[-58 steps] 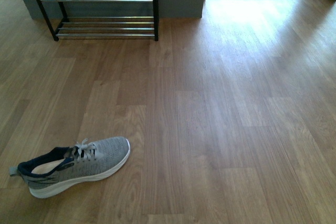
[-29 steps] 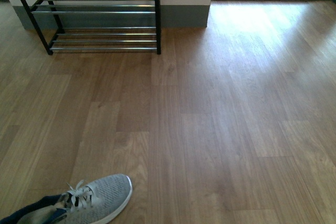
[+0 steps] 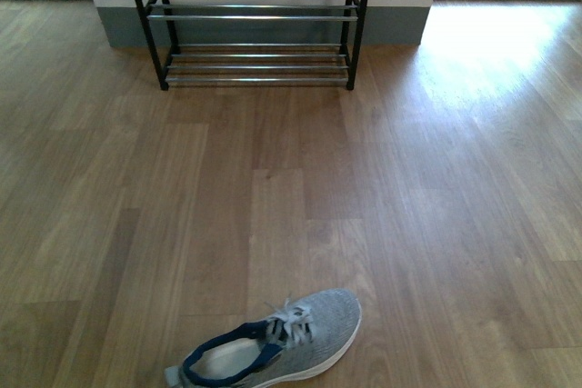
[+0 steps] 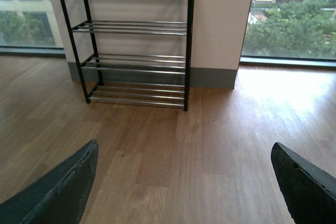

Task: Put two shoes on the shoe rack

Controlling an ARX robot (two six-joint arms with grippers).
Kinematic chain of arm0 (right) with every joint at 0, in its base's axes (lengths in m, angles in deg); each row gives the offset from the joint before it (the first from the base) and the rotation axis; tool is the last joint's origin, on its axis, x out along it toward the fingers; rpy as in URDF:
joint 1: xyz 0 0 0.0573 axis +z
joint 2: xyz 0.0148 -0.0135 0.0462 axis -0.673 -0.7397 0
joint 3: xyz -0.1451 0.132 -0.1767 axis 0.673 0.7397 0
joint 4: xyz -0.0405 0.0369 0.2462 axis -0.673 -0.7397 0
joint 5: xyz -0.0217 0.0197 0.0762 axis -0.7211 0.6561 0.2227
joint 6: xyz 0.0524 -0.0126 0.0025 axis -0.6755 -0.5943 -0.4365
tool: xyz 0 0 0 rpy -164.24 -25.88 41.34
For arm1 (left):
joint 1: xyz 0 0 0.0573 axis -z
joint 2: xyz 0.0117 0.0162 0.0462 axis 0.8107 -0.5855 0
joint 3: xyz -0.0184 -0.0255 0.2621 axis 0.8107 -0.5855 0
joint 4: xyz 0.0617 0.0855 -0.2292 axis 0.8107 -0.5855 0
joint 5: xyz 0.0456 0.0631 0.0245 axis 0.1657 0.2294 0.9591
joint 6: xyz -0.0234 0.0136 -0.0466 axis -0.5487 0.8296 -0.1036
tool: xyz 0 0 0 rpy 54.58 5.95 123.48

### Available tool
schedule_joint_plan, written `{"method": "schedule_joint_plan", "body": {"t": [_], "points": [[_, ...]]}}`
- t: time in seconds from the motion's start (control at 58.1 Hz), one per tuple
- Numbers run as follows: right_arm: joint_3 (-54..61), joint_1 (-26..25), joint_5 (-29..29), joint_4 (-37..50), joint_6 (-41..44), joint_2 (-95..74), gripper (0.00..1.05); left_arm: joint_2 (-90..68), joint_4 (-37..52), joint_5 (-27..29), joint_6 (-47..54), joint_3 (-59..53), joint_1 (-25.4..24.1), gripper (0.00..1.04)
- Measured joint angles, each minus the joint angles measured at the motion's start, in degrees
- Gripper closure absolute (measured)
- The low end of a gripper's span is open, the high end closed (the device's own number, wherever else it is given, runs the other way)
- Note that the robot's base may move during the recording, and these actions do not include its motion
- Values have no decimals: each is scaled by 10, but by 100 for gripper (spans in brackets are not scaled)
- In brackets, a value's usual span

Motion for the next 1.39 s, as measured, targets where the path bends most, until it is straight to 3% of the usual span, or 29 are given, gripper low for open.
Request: {"method": "schedule_joint_plan", "body": {"t": [1.394], "points": [[0, 0, 2, 0, 0, -1, 9, 0, 0, 1, 0, 0, -1, 103]]}}
